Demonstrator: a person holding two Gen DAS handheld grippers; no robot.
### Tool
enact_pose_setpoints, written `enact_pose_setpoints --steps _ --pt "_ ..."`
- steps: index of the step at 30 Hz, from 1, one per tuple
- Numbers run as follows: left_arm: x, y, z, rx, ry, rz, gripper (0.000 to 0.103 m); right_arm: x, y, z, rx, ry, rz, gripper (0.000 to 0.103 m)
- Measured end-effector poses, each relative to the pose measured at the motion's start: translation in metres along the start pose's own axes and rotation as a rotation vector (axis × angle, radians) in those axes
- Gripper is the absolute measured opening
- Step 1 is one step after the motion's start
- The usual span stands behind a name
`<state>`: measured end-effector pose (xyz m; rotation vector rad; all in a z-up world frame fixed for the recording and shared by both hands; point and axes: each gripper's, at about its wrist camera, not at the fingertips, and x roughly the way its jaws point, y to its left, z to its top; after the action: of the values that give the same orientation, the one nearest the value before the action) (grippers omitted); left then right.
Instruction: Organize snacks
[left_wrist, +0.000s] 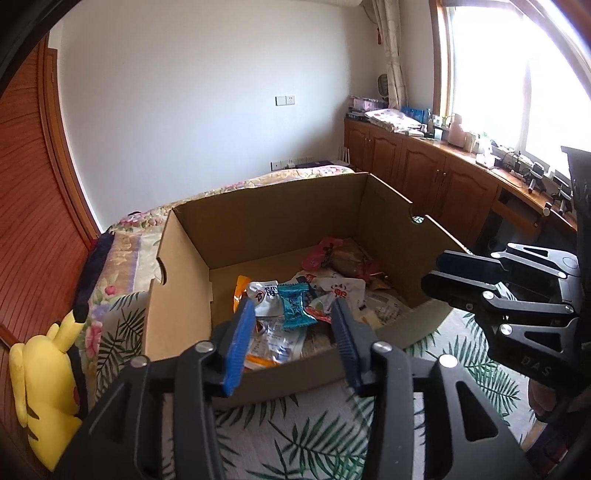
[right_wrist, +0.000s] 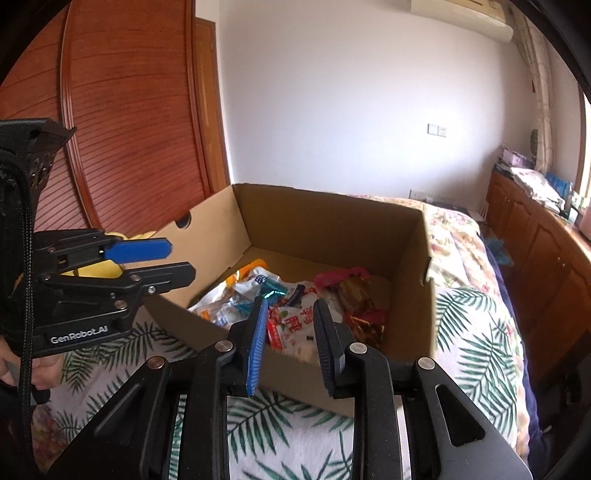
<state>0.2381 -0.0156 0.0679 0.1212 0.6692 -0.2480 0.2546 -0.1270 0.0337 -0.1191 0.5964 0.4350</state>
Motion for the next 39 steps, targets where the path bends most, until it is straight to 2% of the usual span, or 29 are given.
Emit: enact_pose_setpoints --steps 1,3,5,8,10,13,14,18,21,22,23,24,27,31,36,39 --pt "-0.004 -0.002 -0.002 0.0 -0.005 0.007 0.05 -0.003 -0.001 -0.001 0.004 -0.003 -0.003 0.028" --pt "-0.01 -0.006 -0.006 -0.004 -0.014 0.02 0.05 -0.011 0.0 -0.006 0.005 -0.014 -0.019 0.041" --pt "-0.015 -0.009 -0.011 -0.007 -0.021 0.022 0.051 -0.019 0.003 -0.012 0.001 -0.027 -0.044 0.046" --pt "-0.019 -0.012 -0.019 -0.015 -0.021 0.027 0.052 -0.028 0.002 -0.021 0.018 -0.038 -0.058 0.06" --pt "-0.022 -0.013 -0.024 -0.02 -0.023 0.028 0.056 -0.034 0.002 -0.026 0.023 -0.049 -0.083 0.063" --pt "-0.027 -0.016 -0.031 -0.02 -0.032 0.044 0.063 -0.04 0.001 -0.032 0.037 -0.06 -0.103 0.074" --pt "-0.029 -0.018 -0.034 -0.018 -0.036 0.048 0.069 -0.042 0.0 -0.033 0.041 -0.063 -0.107 0.078" --pt "-0.036 -0.021 -0.043 -0.027 -0.052 0.059 0.07 -0.049 -0.001 -0.038 0.061 -0.074 -0.116 0.09" --pt "-0.041 -0.021 -0.049 -0.048 -0.054 0.051 0.073 -0.052 -0.001 -0.042 0.067 -0.071 -0.139 0.093" --pt "-0.043 -0.022 -0.051 -0.051 -0.051 0.052 0.077 -0.053 -0.001 -0.044 0.07 -0.07 -0.147 0.094" --pt "-0.045 -0.024 -0.053 -0.051 -0.051 0.057 0.087 -0.054 -0.001 -0.046 0.075 -0.07 -0.148 0.095" --pt "-0.048 -0.025 -0.055 -0.052 -0.058 0.058 0.092 -0.056 0.0 -0.048 0.078 -0.071 -0.146 0.097" --pt "-0.057 -0.027 -0.06 -0.064 -0.091 0.077 0.095 -0.061 0.0 -0.053 0.085 -0.072 -0.143 0.103" --pt "-0.073 -0.027 -0.065 -0.09 -0.13 0.084 0.098 -0.068 0.004 -0.058 0.089 -0.086 -0.166 0.103" --pt "-0.095 -0.031 -0.074 -0.077 -0.16 0.145 0.098 -0.085 0.008 -0.062 0.099 -0.105 -0.197 0.103" --pt "-0.109 -0.032 -0.083 -0.093 -0.185 0.132 0.098 -0.101 0.011 -0.065 0.103 -0.134 -0.206 0.103"
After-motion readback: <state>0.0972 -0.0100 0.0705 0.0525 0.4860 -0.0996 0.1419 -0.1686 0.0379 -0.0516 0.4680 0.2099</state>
